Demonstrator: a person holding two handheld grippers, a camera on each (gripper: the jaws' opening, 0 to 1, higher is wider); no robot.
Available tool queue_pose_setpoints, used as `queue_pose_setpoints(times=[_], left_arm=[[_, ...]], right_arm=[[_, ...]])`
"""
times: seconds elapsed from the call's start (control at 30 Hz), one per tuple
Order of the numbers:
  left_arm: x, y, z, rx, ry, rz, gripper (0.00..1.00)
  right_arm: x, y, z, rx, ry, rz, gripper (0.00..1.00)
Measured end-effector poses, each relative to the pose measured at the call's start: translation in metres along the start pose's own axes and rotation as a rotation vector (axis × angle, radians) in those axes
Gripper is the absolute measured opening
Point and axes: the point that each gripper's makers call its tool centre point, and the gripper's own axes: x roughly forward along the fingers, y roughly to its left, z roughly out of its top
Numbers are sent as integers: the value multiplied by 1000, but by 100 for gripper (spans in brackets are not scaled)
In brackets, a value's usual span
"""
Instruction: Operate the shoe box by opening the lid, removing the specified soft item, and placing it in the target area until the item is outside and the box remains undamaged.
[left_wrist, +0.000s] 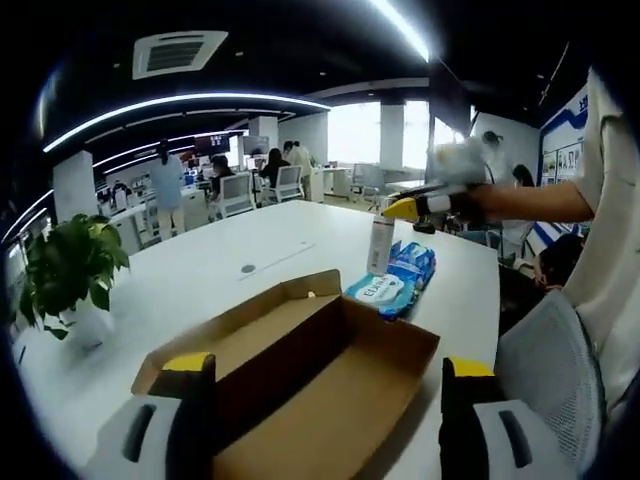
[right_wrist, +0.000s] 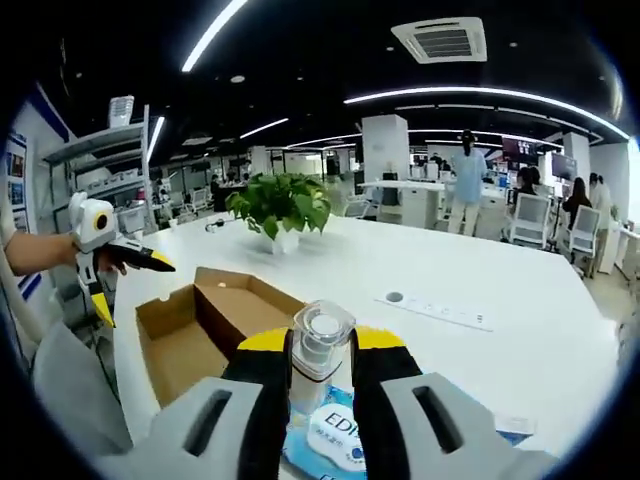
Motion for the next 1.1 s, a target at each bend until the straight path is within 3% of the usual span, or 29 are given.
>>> queue_pose_setpoints(times=[0.33,0.7,1.1], left_arm=[[-26,14,-9,-45,-6,74,100],[-55,32,-24,-91,-4,146,100],[-62,35,-36,-117,11,185,100]], right_arm=[[24,-27,-14,-105,38,-34,20],[43,-51,-35,-165,90,-50,20],[52,-66,-61,-188,146,-72,20]])
